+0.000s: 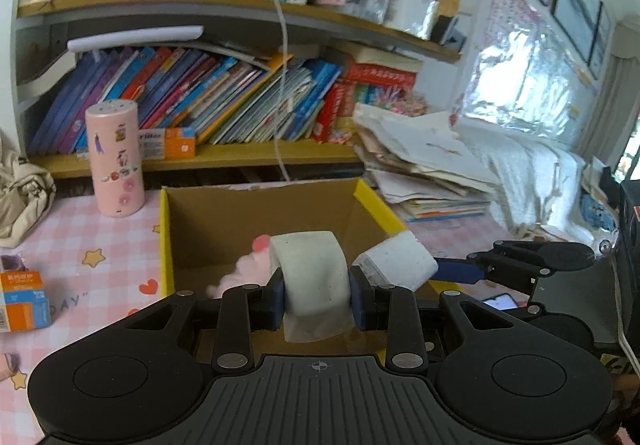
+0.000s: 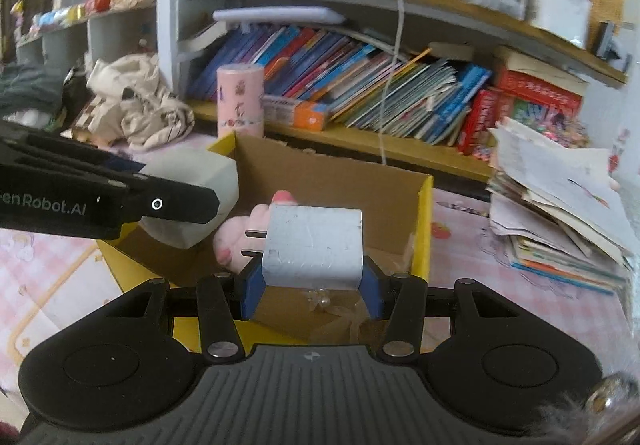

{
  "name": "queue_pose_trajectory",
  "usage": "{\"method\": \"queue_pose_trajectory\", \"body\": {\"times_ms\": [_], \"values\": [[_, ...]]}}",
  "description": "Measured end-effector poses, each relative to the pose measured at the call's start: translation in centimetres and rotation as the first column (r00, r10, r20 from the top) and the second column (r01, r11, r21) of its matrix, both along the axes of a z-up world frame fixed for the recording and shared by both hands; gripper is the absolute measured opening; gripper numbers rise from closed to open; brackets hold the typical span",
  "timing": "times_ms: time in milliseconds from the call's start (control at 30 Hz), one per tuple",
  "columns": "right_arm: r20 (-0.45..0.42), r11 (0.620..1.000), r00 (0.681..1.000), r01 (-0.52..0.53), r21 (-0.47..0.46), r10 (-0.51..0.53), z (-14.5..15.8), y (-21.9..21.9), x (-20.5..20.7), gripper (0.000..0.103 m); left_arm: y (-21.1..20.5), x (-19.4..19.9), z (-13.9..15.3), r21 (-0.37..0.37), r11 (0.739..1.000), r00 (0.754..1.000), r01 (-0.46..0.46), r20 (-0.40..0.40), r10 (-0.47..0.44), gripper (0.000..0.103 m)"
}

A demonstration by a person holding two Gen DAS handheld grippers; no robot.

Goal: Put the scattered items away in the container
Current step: 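Lower both held items into the yellow box and open both tools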

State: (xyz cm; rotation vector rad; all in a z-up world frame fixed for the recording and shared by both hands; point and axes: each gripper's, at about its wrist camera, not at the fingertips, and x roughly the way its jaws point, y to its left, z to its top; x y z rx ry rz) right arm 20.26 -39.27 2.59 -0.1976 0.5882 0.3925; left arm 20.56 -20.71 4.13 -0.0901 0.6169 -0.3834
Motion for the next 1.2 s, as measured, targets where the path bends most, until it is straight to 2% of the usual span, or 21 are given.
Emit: {"method": "queue_pose_trajectory", "body": {"times_ms": [267, 700, 1200], "values": [[-0.085, 0.994, 0.992, -0.103, -0.048, 0.098, -1.6, 0.9, 4.1, 0.047, -0.2, 2.5, -1.8, 0.051, 0.998, 0.997, -0.028, -0.076, 0.032, 0.030], [-0.253, 0.973, 0.950, -0.210, -0.095, 0.181, -4.0, 2.1, 8.9, 0.047, -0.5, 5.4, -4.7, 0.114, 0.993, 0.979, -0.018, -0.201, 0.041, 0.030], [-0.294, 0.971, 0.940, -0.214, -0.108, 0.174, -4.4, 2.0, 9.2, 0.047, -0.8, 5.5, -4.9, 0.129, 0.992, 0.979, -0.001, -0.200, 0.027, 0.030]]}}
